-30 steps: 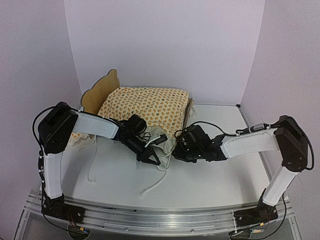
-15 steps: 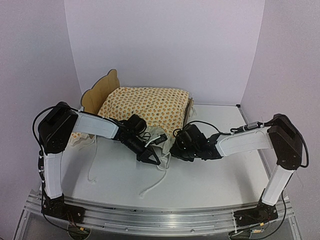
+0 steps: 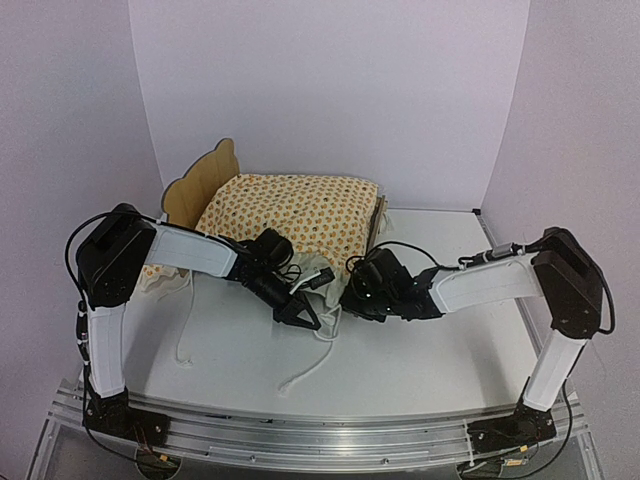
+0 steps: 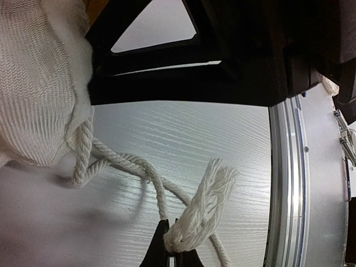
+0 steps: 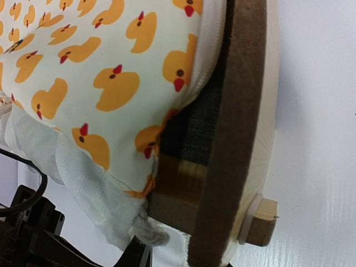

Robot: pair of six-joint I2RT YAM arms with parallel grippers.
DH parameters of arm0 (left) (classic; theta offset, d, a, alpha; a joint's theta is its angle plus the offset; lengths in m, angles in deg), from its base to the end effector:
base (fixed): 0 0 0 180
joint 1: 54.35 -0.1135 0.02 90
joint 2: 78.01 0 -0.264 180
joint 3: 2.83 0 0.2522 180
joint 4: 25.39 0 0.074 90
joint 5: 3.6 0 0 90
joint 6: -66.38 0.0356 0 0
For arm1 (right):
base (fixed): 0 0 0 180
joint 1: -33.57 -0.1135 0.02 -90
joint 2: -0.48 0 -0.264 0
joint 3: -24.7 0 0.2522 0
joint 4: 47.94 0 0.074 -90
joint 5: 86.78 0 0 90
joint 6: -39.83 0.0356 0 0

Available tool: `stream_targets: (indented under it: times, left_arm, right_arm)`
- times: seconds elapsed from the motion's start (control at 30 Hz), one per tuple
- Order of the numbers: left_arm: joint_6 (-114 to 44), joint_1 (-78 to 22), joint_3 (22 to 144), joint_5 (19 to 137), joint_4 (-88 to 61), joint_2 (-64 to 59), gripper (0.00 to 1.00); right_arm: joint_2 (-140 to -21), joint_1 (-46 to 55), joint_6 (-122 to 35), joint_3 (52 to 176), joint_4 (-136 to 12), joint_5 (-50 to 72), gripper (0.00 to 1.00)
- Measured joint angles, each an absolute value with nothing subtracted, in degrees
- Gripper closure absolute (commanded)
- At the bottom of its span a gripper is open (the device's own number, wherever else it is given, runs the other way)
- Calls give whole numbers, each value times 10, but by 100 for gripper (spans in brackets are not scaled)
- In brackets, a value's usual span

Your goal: Set up the pet bed

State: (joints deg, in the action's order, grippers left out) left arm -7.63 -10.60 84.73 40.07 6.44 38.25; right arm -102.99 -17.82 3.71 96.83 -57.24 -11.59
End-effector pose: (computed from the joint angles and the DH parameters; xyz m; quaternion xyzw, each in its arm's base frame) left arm 0.2758 -0.2997 0.1433 0.5296 0.7212 -0.4254 0.1357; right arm 0.2437 0.2906 0.1685 0.0734 0.8997 0.2580 0.3444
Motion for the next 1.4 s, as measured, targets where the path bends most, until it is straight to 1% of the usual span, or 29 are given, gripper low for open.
stream_targets:
  times: [0.03, 0.1, 0.13, 0.17, 0.2, 0.27, 0.43, 0.57, 0.77, 0.97, 1.1, 1.13, 1.27, 1.4]
  left_arm:
    - [-76, -106, 847, 401, 64, 383, 100]
    - [-76, -106, 847, 401, 64, 383, 100]
    - [-76, -106, 847, 401, 64, 383, 100]
    - [-76, -106, 848, 401, 64, 383, 100]
    - [-76, -106, 848, 401, 64, 383, 100]
    - [-76, -106, 848, 401, 64, 383, 100]
    - [-82, -108, 854, 402, 68, 384, 100]
    - [-98, -114, 887, 423, 86, 390, 100]
    - [-130, -120, 954, 450, 104, 407, 100]
    - [-141, -121, 990, 464, 116, 434, 100]
    - [-130, -120, 993, 448, 128, 435, 100]
    - [-122, -119, 993, 439, 131, 435, 100]
    - [-70, -104, 993, 403, 145, 435, 100]
    - [-43, -78, 995, 384, 147, 435, 100]
  right_arm:
    - [-1032, -178, 37, 970, -570, -116, 74]
    - [-1037, -178, 38, 974, -563, -116, 79]
    - [-1040, -178, 39, 976, -560, -115, 83]
    - [-1044, -178, 39, 979, -558, -115, 90]
    - [-1049, -178, 38, 981, -555, -115, 95]
    - [-1054, -178, 40, 984, -552, -116, 100]
    - [-1053, -178, 38, 981, -550, -115, 100]
    - [-1011, -177, 6, 954, -562, -95, 100]
    - [-932, -164, -69, 941, -584, -12, 100]
    - [-924, -154, -125, 941, -597, 69, 100]
    - [-920, -145, -141, 941, -624, 103, 100]
    - [-917, -143, -142, 941, -631, 104, 100]
    - [-911, -135, -142, 941, -654, 101, 93]
    - [-924, -134, -142, 956, -668, 111, 90]
